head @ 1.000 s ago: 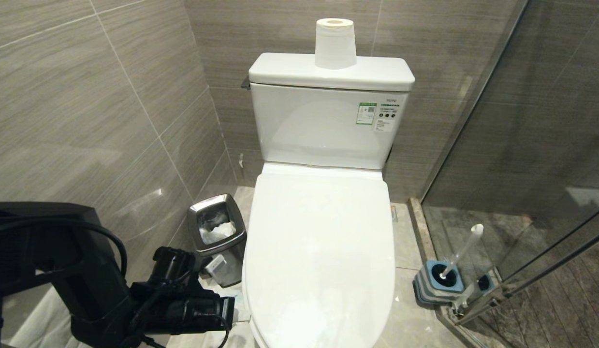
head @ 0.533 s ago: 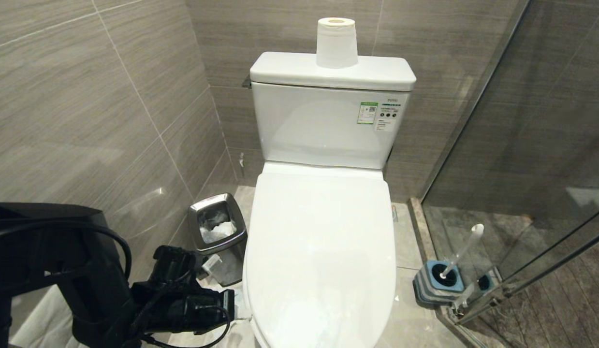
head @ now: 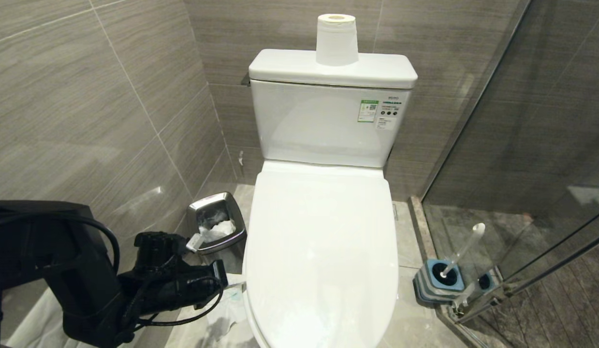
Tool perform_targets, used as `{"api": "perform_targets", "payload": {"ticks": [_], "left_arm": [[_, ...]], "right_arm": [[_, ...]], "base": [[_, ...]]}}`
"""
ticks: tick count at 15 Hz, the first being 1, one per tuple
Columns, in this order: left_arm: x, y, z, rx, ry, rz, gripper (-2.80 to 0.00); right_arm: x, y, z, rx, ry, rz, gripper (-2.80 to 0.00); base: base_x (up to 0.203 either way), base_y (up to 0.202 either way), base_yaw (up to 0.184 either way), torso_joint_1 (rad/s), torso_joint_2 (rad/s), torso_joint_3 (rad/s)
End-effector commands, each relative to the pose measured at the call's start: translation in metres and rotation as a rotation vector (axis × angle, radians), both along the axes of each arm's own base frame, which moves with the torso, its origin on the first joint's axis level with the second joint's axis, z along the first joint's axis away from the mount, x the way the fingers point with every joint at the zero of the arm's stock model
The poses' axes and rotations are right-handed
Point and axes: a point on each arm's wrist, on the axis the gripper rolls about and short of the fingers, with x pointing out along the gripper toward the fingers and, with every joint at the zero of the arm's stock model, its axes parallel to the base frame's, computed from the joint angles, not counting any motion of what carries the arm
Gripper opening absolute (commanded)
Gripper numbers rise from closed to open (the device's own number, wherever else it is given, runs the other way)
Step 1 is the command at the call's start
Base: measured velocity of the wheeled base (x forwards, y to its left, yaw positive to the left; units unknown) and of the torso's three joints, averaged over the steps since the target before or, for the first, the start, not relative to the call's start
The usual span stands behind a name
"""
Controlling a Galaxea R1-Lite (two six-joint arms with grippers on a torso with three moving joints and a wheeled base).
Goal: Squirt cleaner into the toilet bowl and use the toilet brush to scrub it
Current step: Use the left hand to lift the toilet lid slightly
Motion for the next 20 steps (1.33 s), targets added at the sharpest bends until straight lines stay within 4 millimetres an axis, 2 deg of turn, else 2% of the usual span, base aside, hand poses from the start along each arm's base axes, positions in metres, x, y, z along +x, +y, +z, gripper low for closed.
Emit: {"api": "perform_targets", "payload": {"ticks": [1,7,12,16,20], "left_arm": [[0.000,0.003,0.002,-0.004,0.003,0.008,-2.80],[-0.006,0.007,0.000,-0.001,0.018,-0.007,-2.80],[-0.021,0.012,-0.012,0.066,0.026,-0.047,-2.80],[-0.028,0.024,-0.020,0.160,0.013,-0.083,-2.80],[-0.032,0.038,-0.020,0.202,-0.013,-0.084,-2.80]], "right_arm": [[0.000,0.000,0.000,0.000,0.002,0.001,-2.80],[0.000,0.000,0.000,0.000,0.002,0.001,-2.80],[0.000,0.000,0.000,0.000,0.002,0.001,-2.80],[0.000,0.000,0.000,0.000,0.002,0.001,-2.80],[0.000,0.000,0.000,0.000,0.002,0.001,-2.80]], "base": [[0.000,0.000,0.000,0.000,0.00,0.000],[0.000,0.000,0.000,0.000,0.00,0.000],[0.000,0.000,0.000,0.000,0.00,0.000],[0.000,0.000,0.000,0.000,0.00,0.000],[0.000,0.000,0.000,0.000,0.00,0.000]]}}
